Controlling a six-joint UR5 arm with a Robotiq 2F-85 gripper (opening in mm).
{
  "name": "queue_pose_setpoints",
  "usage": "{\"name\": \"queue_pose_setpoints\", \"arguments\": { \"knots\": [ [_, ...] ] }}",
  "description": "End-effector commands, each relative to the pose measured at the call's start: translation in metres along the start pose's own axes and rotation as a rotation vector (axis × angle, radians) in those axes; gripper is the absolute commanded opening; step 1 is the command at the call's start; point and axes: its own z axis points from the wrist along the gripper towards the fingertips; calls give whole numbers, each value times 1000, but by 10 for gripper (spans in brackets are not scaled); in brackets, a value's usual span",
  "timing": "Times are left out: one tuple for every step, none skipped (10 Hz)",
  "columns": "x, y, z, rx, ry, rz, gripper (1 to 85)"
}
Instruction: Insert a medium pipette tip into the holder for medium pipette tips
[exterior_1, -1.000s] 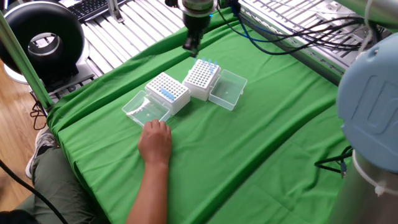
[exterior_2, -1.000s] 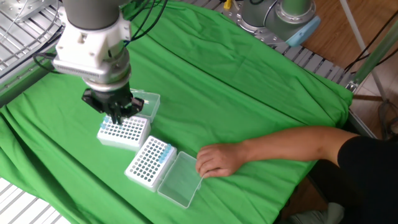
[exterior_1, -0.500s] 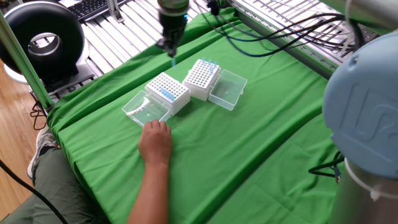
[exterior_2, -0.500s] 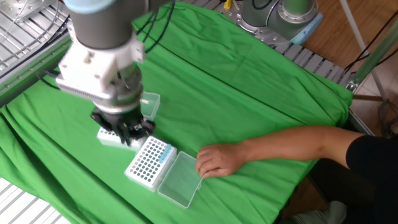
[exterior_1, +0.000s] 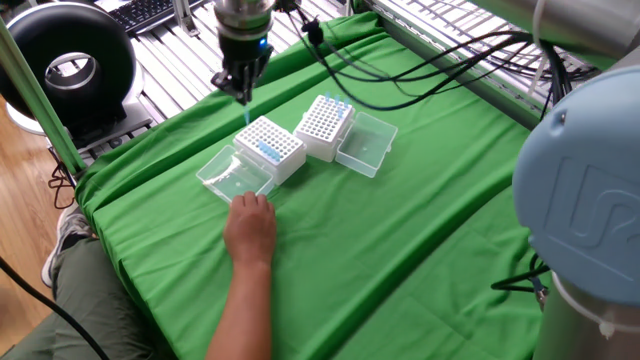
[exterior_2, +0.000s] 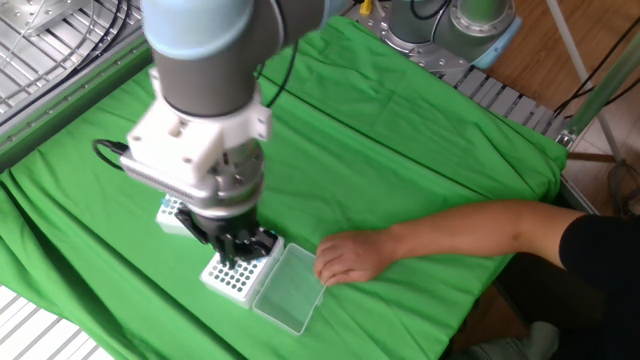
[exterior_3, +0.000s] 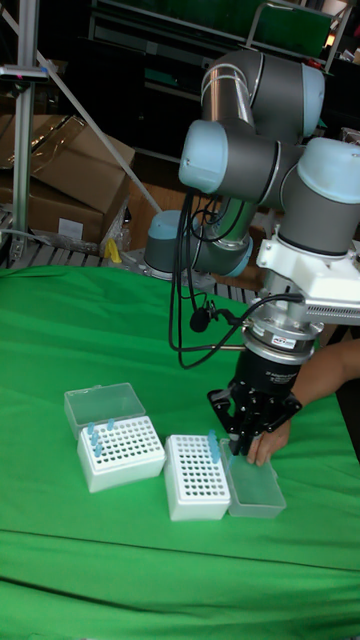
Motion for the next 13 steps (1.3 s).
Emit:
{"name": "queue_pose_setpoints", "arguments": {
  "knots": [
    [1, 16, 5, -27, 4, 49, 10],
    [5, 12, 8, -21, 12, 49, 10],
    [8, 8, 10, -16, 16, 45, 10],
    [11, 4, 10, -11, 22, 41, 10],
    [12, 4, 11, -13, 23, 41, 10],
    [14, 5, 12, -13, 26, 47, 10],
    [15, 6, 13, -12, 28, 50, 10],
    [16, 6, 15, -10, 27, 50, 10],
    [18, 5, 16, -7, 27, 50, 10],
    [21, 4, 16, -5, 31, 49, 10],
    [23, 4, 15, -4, 36, 49, 10],
    [25, 5, 17, -3, 36, 50, 10],
    [26, 5, 21, -1, 28, 50, 10]
  ]
}}
